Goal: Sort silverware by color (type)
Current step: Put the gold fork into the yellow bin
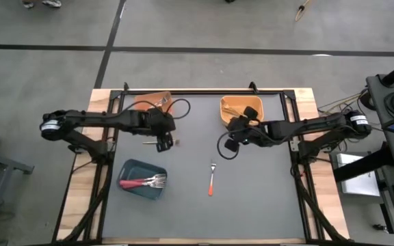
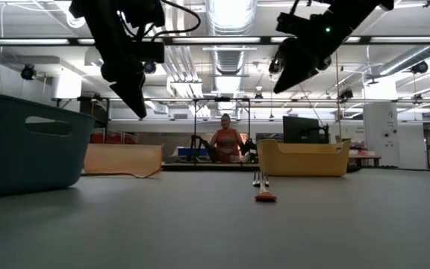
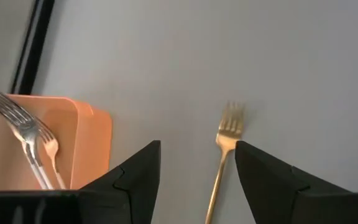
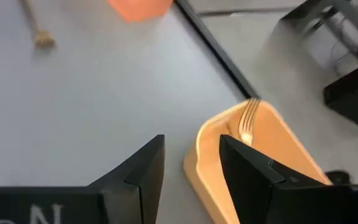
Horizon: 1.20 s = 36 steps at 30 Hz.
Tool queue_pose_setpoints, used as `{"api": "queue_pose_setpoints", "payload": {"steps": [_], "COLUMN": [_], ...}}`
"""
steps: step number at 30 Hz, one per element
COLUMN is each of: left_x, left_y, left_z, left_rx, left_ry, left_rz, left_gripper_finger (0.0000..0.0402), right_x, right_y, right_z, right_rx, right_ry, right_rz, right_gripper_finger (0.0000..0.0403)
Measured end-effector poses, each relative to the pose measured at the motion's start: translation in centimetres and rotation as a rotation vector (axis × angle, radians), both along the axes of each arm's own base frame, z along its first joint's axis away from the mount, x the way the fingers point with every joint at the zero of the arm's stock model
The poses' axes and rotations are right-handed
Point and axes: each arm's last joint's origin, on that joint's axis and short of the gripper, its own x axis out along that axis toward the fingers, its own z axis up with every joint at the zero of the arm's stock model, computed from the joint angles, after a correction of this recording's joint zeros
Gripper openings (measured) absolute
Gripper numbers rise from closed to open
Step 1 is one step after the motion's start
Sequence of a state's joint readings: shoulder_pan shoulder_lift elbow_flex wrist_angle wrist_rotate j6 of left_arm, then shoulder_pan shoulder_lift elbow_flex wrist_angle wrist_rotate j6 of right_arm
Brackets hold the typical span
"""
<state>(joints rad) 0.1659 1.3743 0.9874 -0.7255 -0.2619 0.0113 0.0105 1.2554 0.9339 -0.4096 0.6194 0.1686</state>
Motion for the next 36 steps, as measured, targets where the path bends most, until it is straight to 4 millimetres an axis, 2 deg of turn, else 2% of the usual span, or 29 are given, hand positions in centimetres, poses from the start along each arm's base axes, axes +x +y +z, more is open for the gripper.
{"api": "queue_pose_setpoints", "payload": {"steps": [8, 18, 29, 36], "left_x": [0.4, 1.8, 2.0, 2.3], "left_y": [1.4, 2.0, 2.2, 2.2], "left_z": [-1.2, -5.5, -8.8, -10.1], "left_rx": [-0.098, -0.129, -0.214, -0.233], "left_ry": [0.025, 0.221, 0.388, 0.432], "left_rz": [-0.022, -0.065, -0.1, -0.101], "left_gripper_finger": [0.0196, 0.0197, 0.0192, 0.0157], "right_x": [-2.2, -4.2, -3.6, -3.4], "right_y": [0.0, 0.0, 0.0, 0.0], "right_z": [-1.0, -2.9, -2.6, -2.5], "right_rx": [0.057, 0.108, 0.097, 0.088], "right_ry": [0.129, 0.11, 0.028, 0.012], "right_rz": [-0.032, -0.101, -0.076, -0.064], "right_gripper_finger": [0.0137, 0.0137, 0.0136, 0.0131]}}
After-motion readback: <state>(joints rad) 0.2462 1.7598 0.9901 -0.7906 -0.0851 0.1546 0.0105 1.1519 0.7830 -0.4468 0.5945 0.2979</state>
